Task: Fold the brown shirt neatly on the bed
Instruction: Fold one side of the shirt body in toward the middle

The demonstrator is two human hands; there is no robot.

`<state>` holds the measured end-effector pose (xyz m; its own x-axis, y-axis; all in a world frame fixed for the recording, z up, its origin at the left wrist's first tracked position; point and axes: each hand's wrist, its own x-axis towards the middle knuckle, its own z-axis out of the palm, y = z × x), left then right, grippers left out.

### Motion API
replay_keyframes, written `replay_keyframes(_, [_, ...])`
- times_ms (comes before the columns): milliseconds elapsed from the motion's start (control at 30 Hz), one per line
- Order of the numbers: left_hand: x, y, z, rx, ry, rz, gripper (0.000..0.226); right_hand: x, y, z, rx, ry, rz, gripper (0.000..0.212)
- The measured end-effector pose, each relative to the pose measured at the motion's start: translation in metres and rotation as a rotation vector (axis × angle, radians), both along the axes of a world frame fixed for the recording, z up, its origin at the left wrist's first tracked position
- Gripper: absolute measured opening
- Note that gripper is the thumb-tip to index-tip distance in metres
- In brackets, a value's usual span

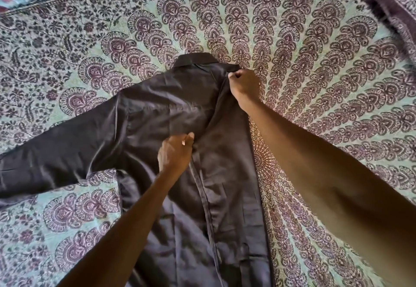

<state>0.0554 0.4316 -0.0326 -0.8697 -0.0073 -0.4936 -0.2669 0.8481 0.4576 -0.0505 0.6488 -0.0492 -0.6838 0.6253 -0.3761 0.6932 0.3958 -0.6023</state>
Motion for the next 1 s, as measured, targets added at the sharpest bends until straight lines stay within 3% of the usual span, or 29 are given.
replay_keyframes(167, [-0.033,0.029,0.0,0.164,-0.085,-0.085,0.033,-0.002,0.002,0.005,-0.105,0.035,0.023,0.03])
replay_keyframes(367, [-0.048,0.037,-0.004,0.025,-0.093,-0.107,0.024,-0.004,0.004,0.009,-0.08,0.025,0.073,0.023])
replay_keyframes(533, [-0.047,0.038,-0.008,-0.009,-0.09,-0.173,0.027,0.012,0.001,0.006,0.005,-0.02,0.167,0.033])
replay_keyframes(733, [-0.04,0.033,-0.007,0.05,-0.087,-0.176,0.032,0.016,0.005,0.0,0.031,-0.011,0.052,0.025])
replay_keyframes(1000, [-0.027,0.033,0.0,-0.124,0.024,-0.32,0.018,0.023,0.009,-0.003,0.048,0.019,0.099,0.029])
